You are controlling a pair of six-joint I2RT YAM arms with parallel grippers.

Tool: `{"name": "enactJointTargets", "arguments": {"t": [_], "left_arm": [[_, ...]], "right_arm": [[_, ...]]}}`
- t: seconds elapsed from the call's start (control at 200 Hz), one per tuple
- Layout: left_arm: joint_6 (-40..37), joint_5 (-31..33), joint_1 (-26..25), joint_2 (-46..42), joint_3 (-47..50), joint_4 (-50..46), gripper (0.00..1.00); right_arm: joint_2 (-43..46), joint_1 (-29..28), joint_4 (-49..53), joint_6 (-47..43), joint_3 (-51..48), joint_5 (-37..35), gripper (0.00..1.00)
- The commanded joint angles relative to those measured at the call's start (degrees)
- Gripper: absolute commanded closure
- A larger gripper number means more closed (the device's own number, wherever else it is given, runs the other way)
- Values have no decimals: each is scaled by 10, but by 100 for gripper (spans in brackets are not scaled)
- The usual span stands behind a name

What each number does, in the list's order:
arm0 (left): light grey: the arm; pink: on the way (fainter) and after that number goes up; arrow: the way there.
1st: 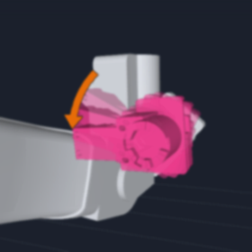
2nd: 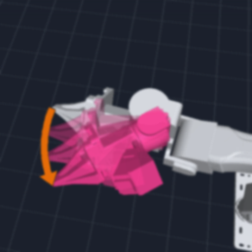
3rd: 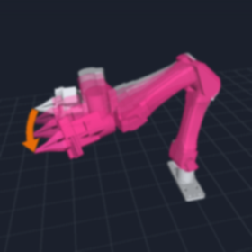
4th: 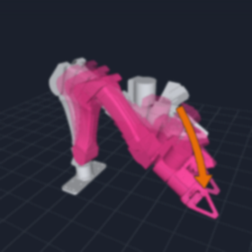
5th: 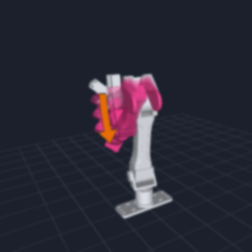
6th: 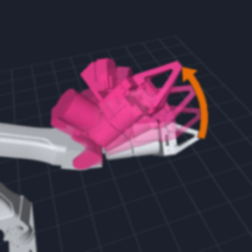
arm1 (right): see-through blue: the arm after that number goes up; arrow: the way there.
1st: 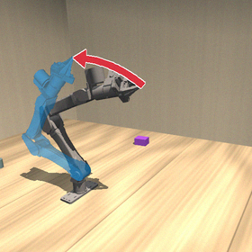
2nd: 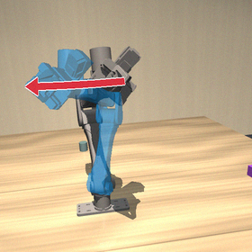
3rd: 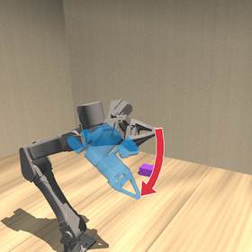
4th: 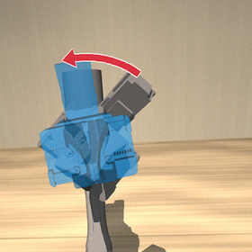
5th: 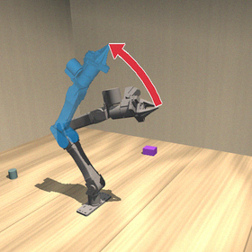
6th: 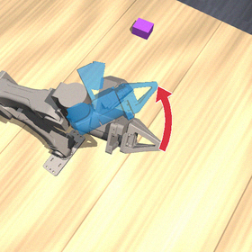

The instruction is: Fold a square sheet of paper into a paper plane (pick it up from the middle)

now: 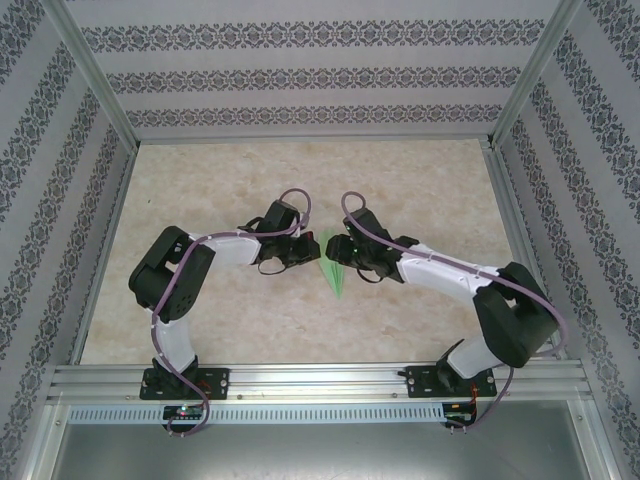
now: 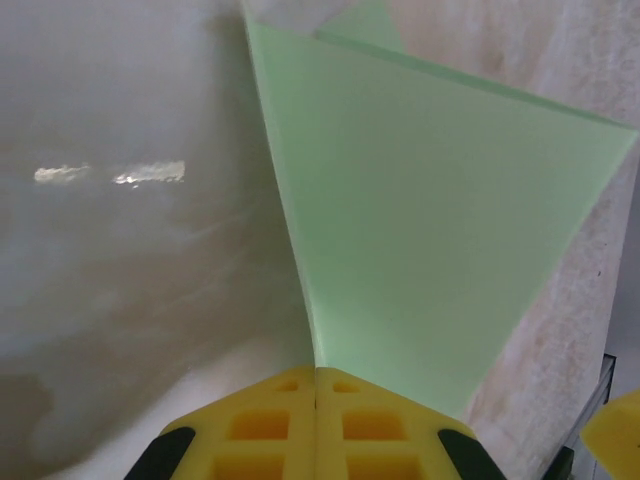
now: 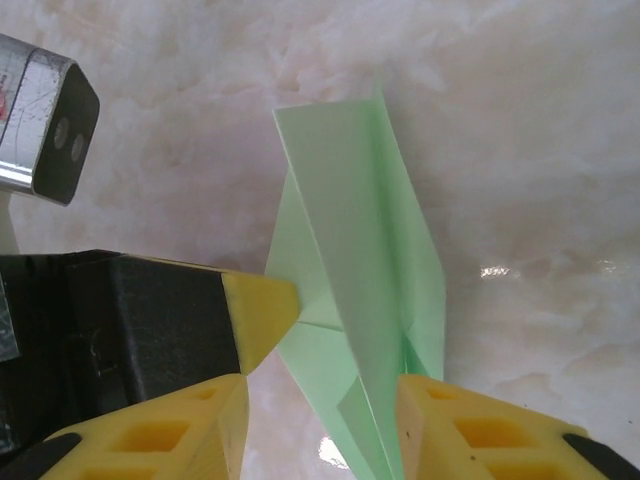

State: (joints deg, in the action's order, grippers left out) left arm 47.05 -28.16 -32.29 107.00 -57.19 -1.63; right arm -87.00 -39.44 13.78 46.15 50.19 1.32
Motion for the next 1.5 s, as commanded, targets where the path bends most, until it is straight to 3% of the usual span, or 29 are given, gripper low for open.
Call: {"name": "enactJointTargets", "arguments": {"t": [0.0, 0.565, 1.114, 1.494], "left_arm": [[3, 1, 9, -15, 11, 27, 100], [-5, -5, 14, -12, 11, 21, 100], [-2, -22, 13, -4, 9, 30, 100], [-3, -25, 14, -6, 11, 28, 100]], "right_arm": [[-22, -10, 50, -26, 32, -36, 57], [-65, -34, 90, -31, 57, -19, 53], [-107, -54, 91, -14, 68, -6, 55], [-135, -58, 132, -7, 97, -39, 66]]}}
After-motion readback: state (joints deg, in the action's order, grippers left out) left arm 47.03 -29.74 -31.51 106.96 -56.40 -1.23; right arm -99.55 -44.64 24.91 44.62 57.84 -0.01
